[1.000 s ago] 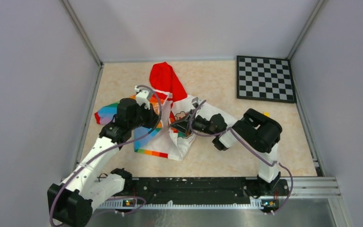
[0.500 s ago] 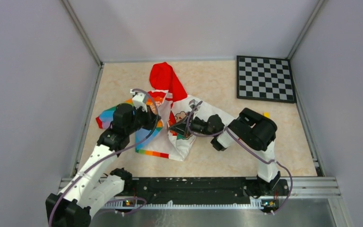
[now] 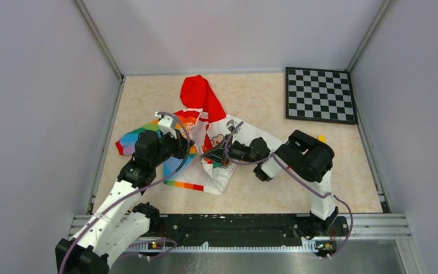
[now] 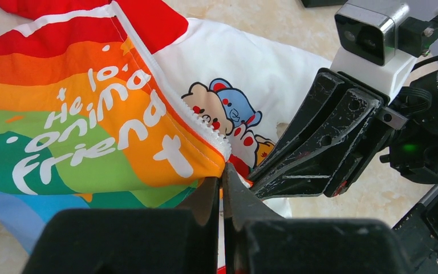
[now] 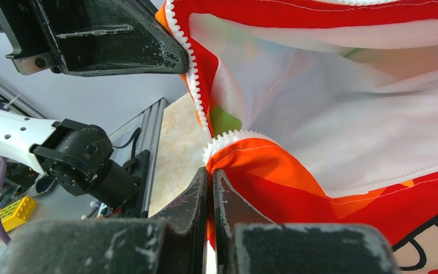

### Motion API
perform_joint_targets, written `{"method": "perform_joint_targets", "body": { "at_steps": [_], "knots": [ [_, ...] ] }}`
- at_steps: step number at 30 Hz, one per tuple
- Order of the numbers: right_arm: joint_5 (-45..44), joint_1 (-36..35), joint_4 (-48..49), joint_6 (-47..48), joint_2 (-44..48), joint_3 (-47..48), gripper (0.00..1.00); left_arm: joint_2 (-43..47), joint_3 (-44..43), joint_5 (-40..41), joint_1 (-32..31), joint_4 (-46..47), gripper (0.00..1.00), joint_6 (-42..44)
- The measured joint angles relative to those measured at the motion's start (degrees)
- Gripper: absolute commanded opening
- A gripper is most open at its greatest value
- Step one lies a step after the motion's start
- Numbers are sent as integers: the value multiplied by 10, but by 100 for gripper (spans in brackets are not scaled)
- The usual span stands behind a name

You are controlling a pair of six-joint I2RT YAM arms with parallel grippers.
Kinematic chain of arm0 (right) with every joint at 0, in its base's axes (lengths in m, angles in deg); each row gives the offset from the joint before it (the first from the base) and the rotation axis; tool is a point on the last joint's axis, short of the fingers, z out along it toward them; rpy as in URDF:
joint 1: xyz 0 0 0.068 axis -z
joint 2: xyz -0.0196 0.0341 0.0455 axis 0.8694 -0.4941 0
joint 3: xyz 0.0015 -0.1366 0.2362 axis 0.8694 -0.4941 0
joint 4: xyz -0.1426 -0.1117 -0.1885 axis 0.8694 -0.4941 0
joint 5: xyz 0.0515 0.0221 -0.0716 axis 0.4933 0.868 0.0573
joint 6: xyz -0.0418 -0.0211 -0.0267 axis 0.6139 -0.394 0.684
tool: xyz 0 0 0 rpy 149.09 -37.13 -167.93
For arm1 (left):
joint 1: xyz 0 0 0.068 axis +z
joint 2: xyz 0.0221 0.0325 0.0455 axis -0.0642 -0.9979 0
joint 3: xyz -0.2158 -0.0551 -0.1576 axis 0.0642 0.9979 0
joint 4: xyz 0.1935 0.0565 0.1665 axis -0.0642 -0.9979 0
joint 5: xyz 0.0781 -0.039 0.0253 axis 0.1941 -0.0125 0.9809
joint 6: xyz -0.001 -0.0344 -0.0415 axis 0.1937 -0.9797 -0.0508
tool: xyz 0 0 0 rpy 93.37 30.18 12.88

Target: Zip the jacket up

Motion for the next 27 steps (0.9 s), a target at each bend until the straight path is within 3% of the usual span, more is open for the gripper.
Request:
{"method": "perform_joint_targets", "body": {
  "at_steps": [27],
  "knots": [
    [-9,0,0,0,0,0,0,-13,3,-25,0,1,0,1]
  ]
}}
